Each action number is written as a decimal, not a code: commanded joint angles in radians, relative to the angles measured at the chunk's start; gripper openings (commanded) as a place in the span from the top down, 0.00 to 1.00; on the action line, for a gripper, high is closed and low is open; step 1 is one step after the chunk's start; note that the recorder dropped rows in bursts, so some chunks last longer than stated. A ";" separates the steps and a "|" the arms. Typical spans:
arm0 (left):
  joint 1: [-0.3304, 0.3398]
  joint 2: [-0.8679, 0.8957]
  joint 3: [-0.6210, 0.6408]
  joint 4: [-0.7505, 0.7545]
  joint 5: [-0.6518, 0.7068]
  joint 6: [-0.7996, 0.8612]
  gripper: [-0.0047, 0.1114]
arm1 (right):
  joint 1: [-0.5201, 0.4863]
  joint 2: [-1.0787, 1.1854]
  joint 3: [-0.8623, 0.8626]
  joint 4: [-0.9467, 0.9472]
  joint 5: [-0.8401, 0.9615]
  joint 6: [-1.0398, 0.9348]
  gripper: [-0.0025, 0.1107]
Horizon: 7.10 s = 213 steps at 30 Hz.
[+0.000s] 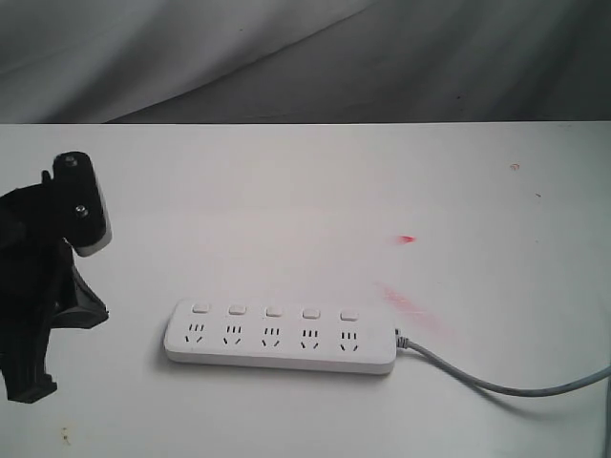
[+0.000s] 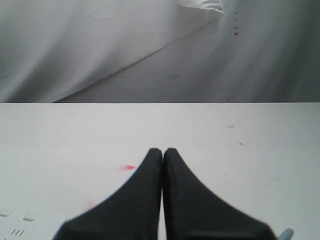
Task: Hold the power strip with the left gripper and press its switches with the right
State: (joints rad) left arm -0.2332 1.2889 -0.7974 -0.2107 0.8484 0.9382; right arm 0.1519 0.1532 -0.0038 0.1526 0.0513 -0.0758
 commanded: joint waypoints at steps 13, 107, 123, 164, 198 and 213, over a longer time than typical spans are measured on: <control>0.001 0.017 -0.010 -0.093 -0.094 0.051 0.65 | -0.002 -0.008 0.004 -0.011 -0.009 0.002 0.98; 0.032 0.481 -0.011 -0.461 -0.372 0.790 0.16 | -0.002 -0.008 0.004 -0.011 -0.009 0.002 0.98; 0.083 0.514 -0.017 -0.513 -0.328 0.881 0.16 | -0.002 -0.008 0.004 -0.011 -0.009 0.002 0.98; 0.153 0.586 -0.081 -0.636 -0.196 1.006 0.21 | -0.002 -0.008 0.004 -0.011 -0.009 0.002 0.98; 0.153 0.622 -0.081 -0.645 -0.223 1.006 0.44 | -0.002 -0.008 0.004 -0.011 -0.009 0.002 0.98; 0.153 0.622 -0.081 -0.645 -0.223 1.006 0.44 | -0.002 -0.008 0.004 -0.011 -0.009 0.002 0.98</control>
State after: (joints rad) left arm -0.0822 1.9090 -0.8736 -0.8396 0.6415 1.9402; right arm 0.1519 0.1532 -0.0038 0.1526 0.0513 -0.0758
